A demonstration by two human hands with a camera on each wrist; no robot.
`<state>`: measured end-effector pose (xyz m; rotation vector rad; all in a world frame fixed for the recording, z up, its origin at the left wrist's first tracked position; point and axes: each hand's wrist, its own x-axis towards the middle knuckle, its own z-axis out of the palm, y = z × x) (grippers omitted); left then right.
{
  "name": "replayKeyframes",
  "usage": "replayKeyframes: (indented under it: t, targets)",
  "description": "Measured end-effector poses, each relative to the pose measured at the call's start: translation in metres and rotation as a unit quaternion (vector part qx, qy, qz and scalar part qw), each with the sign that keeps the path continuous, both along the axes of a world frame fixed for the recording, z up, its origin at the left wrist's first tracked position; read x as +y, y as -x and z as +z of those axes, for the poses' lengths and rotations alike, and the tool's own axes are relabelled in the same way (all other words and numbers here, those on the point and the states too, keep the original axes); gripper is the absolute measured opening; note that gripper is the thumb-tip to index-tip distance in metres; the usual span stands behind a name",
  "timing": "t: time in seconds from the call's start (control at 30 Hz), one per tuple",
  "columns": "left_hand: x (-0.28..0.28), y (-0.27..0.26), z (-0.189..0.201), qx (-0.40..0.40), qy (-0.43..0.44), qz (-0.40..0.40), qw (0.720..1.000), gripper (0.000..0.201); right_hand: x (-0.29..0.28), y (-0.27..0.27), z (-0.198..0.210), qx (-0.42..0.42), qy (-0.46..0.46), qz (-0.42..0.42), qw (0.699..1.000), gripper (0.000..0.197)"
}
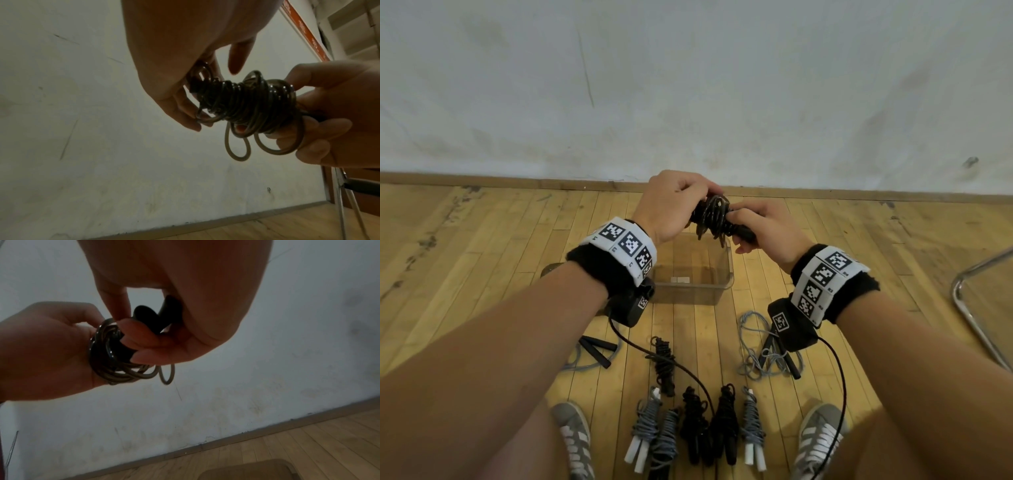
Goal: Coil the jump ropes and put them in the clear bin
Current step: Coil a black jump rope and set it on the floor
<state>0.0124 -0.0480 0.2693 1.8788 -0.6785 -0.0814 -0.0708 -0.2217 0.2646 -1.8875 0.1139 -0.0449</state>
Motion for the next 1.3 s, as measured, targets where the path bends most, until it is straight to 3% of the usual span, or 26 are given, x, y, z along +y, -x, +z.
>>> replayKeyframes:
  t: [0.1,0.2,0.3,0.4,0.53,0.77,1.03,1.13,1.3]
  targets:
    - [0.006,-0.004,-0.001,0.027,-0.008,-0.027,0.999,0.040,-0.003,0.000,-0.002,0.019,-0.039,0.010,0.999,0.028]
    - [0.009,-0.006,0.003,0.181,0.083,-0.048,0.979,0.066,-0.007,0.001,-0.002,0.032,-0.111,0.025,0.993,0.041]
    - [0.009,-0.008,0.004,0.263,0.151,-0.055,0.951,0.069,-0.007,-0.001,0.001,0.038,-0.223,0.032,0.974,0.035]
    - [0.004,-0.004,0.003,0.287,0.168,-0.068,0.941,0.061,-0.005,-0.002,0.004,0.041,-0.286,0.033,0.957,0.029]
    - [-0.004,-0.002,-0.002,0.293,0.193,-0.053,0.935,0.065,-0.005,-0.003,0.005,0.032,-0.307,0.031,0.951,0.031]
    - [-0.017,0.004,-0.007,0.275,0.156,0.036,0.948,0.066,-0.001,-0.005,0.003,-0.002,-0.286,-0.009,0.958,0.033]
    - [-0.024,0.006,-0.008,0.269,0.160,0.097,0.945,0.049,0.008,-0.007,-0.005,-0.076,-0.131,-0.080,0.985,0.019]
    - [-0.024,0.008,-0.007,0.253,0.151,0.101,0.950,0.044,0.009,-0.009,-0.006,-0.100,-0.083,-0.117,0.985,0.030]
    - [-0.019,0.016,-0.004,0.207,0.141,0.102,0.963,0.035,0.009,-0.009,-0.005,-0.093,-0.085,-0.126,0.984,0.036]
